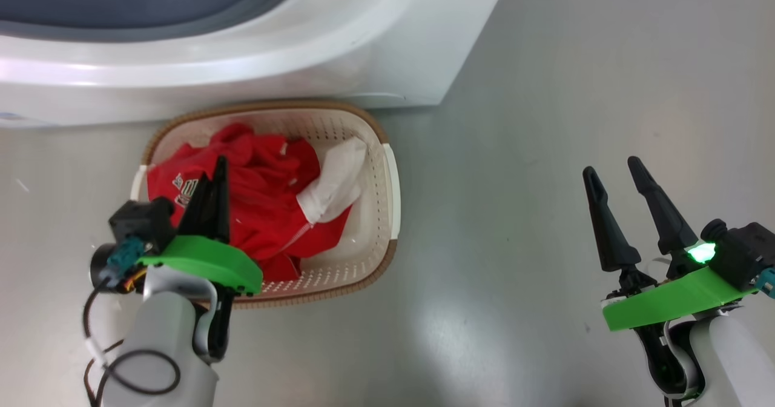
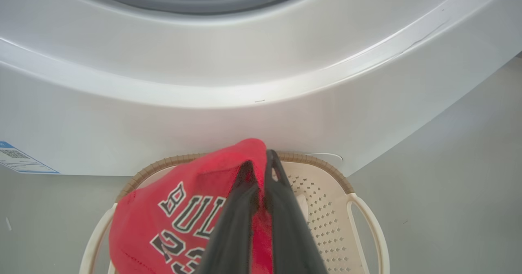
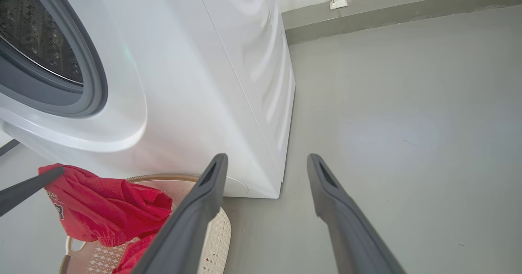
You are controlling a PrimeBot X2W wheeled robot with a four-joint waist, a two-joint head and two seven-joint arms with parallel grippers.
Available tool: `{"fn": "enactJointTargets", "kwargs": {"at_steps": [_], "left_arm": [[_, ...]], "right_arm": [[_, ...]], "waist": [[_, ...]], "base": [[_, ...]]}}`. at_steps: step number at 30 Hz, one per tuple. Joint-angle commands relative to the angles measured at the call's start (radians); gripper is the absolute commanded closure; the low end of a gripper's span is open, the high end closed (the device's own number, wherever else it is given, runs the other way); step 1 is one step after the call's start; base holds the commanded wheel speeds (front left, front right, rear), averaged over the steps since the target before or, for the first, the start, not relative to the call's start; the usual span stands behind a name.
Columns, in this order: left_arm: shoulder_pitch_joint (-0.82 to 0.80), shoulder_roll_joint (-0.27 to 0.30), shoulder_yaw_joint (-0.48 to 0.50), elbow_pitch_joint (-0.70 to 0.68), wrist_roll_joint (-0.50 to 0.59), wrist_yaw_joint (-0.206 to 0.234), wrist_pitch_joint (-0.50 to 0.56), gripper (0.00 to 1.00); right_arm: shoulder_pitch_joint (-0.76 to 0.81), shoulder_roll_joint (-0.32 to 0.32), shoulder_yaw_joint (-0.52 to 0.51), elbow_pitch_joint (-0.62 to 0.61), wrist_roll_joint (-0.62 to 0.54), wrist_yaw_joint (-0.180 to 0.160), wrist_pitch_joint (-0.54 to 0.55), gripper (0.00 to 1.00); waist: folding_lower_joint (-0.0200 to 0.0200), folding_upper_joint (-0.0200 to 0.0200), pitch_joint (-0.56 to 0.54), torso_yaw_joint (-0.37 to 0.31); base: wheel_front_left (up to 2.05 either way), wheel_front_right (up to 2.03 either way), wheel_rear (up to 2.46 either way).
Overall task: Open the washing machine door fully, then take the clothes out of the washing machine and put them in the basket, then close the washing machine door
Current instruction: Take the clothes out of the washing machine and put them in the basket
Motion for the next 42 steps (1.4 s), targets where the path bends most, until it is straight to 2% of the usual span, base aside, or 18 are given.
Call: {"fn": "enactJointTargets", "kwargs": {"at_steps": [1,13,27,28,29,30,31,33,35,42], "left_arm": [[-0.016,0.025,0.019,0.023,0.019,-0.01,-0.005,1.0],[-0.176,0.025,-0.047,0.269,0.032,-0.035,-0.005,1.0],[-0.283,0.025,-0.044,0.452,0.031,-0.035,-0.005,1.0],[-0.288,0.025,-0.044,0.456,0.03,-0.035,-0.005,0.98],[-0.291,0.025,-0.044,0.46,0.03,-0.036,-0.005,0.73],[-0.293,0.025,-0.045,0.464,0.028,-0.036,-0.005,0.6],[-0.295,0.025,-0.045,0.467,0.027,-0.037,-0.005,0.54],[-0.298,0.025,-0.047,0.47,0.025,-0.037,-0.005,0.25],[-0.297,0.025,-0.048,0.471,0.022,-0.037,-0.005,0.01],[-0.278,0.025,-0.059,0.452,0.001,-0.039,-0.005,0.0]], "right_arm": [[-0.004,-0.002,0.021,-0.026,-0.005,0.005,-0.006,0.0],[-0.062,0.01,0.017,-0.048,-0.012,0.005,-0.006,0.0],[-0.079,0.008,0.03,-0.054,-0.016,0.005,-0.006,0.0],[-0.079,0.008,0.03,-0.054,-0.015,0.005,-0.006,0.0],[-0.08,0.008,0.03,-0.054,-0.016,0.005,-0.006,0.0],[-0.08,0.007,0.03,-0.054,-0.016,0.005,-0.006,0.0],[-0.08,0.007,0.029,-0.053,-0.016,0.005,-0.006,0.0],[-0.08,0.007,0.03,-0.051,-0.017,0.005,-0.006,0.0],[-0.08,0.007,0.031,-0.049,-0.018,0.005,-0.006,0.0],[-0.078,0.002,0.034,-0.039,-0.018,0.005,-0.006,0.0]], "waist": [[0.0001,0.0,0.042,-0.017],[0.0001,0.0,0.17,-0.031],[0.0001,0.0,0.211,-0.037],[0.0001,0.0,0.212,-0.037],[0.0001,0.0,0.212,-0.037],[0.0001,0.0,0.212,-0.037],[0.0001,0.0,0.212,-0.036],[0.0001,0.0,0.209,-0.035],[0.0001,0.0,0.205,-0.034],[0.0001,0.0,0.176,-0.027]], "base": [[0.0,0.0,0.0],[0.0,0.0,0.0],[0.0,0.0,0.0],[0.0,0.0,0.0],[0.0,0.0,0.0],[0.0,0.0,0.0],[0.0,0.0,0.0],[0.0,0.0,0.0],[0.0,0.0,0.0],[0.0,0.0,0.0]]}}
